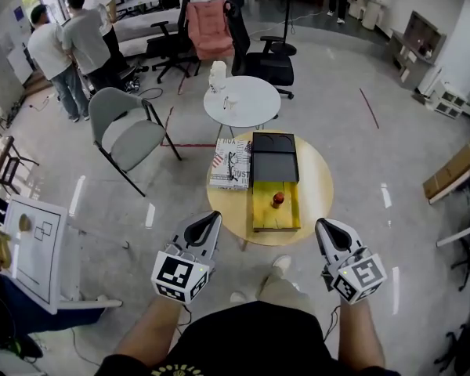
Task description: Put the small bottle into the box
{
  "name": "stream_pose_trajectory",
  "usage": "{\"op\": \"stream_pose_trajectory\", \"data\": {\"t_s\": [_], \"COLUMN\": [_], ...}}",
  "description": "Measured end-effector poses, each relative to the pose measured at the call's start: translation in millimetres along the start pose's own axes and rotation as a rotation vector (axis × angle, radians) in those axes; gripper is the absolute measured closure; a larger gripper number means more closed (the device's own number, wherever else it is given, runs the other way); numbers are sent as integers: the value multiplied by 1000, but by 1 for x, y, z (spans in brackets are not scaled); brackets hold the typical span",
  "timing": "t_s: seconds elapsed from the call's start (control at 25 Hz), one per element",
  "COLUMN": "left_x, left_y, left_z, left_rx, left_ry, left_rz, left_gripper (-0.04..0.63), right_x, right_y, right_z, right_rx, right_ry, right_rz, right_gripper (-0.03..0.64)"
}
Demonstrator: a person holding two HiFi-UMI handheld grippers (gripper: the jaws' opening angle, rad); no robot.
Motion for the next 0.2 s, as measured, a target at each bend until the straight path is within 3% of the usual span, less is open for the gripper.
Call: {"op": "stream_pose_trajectory", "data": {"t_s": [0.2], "left_x": [4], "left_y": [-14], "left_z": [7], "left_rx": [8], "left_ry": [5], "left_rz": [-25], "left_gripper": [580], "right_x": [-11], "right_y": [-5], "right_z": [3], "right_rx": [6], "right_ry": [14], "right_rz": [-8], "right_gripper": [603]}}
Point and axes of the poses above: the fingertips, and each gripper's own axes: x forward along the fingers, y to its left, z out of its top, the point moved 3 cm from there along -x, backward along the fingers, and after that the axes turned 12 degrees about z, right-handed, at the moved point
